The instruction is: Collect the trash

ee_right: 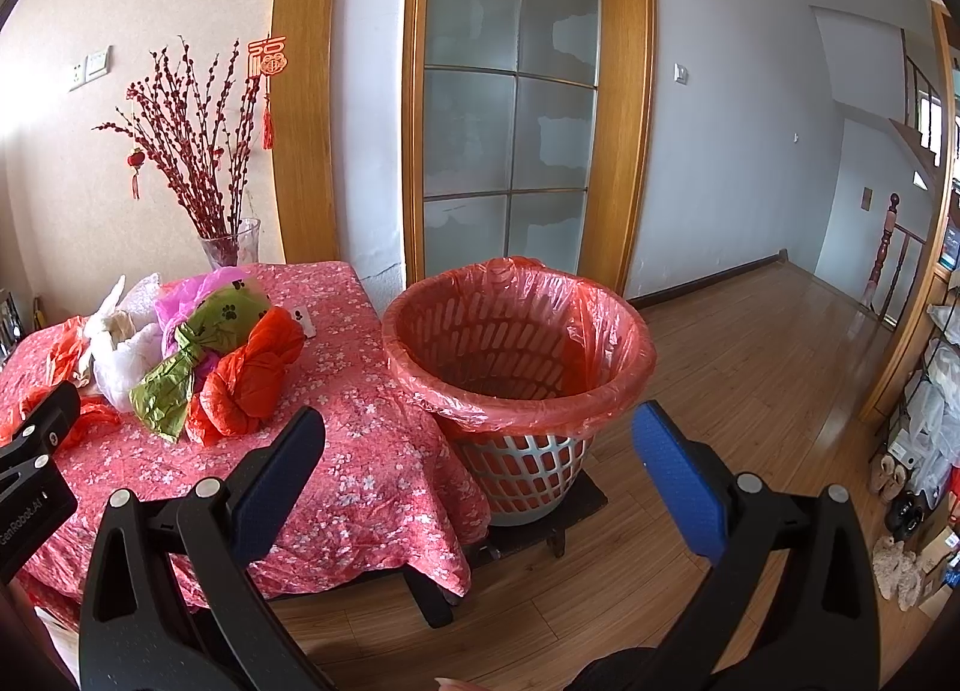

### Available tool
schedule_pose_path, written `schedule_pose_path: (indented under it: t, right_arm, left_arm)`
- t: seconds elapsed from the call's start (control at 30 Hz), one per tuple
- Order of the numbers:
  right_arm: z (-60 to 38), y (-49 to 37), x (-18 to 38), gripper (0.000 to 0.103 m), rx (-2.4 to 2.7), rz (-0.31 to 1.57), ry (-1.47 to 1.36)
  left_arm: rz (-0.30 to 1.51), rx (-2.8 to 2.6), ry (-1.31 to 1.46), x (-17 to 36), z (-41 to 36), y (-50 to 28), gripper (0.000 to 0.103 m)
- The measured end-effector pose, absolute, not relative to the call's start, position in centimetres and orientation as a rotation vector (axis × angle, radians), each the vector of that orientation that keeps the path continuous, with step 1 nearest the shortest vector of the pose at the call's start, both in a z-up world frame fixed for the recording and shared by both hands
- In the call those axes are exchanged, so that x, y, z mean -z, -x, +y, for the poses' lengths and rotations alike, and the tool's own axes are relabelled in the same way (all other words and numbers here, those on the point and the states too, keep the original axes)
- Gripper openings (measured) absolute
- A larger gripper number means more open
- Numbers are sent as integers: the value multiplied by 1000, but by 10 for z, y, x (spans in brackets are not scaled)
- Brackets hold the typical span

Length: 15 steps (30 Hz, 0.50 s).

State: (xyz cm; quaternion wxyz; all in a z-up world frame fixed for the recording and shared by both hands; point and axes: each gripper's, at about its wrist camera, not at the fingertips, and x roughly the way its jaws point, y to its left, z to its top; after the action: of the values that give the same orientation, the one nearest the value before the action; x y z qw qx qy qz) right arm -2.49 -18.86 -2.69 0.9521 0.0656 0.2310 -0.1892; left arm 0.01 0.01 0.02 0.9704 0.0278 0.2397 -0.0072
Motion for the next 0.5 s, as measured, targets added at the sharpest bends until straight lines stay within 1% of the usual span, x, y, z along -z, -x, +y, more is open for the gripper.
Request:
schedule_pose_path:
  t: [0.5]
  right_arm:
    - [-186, 23, 29, 101, 383, 470, -131]
  left_arm:
    - [486, 15, -56, 0, 0, 0, 99]
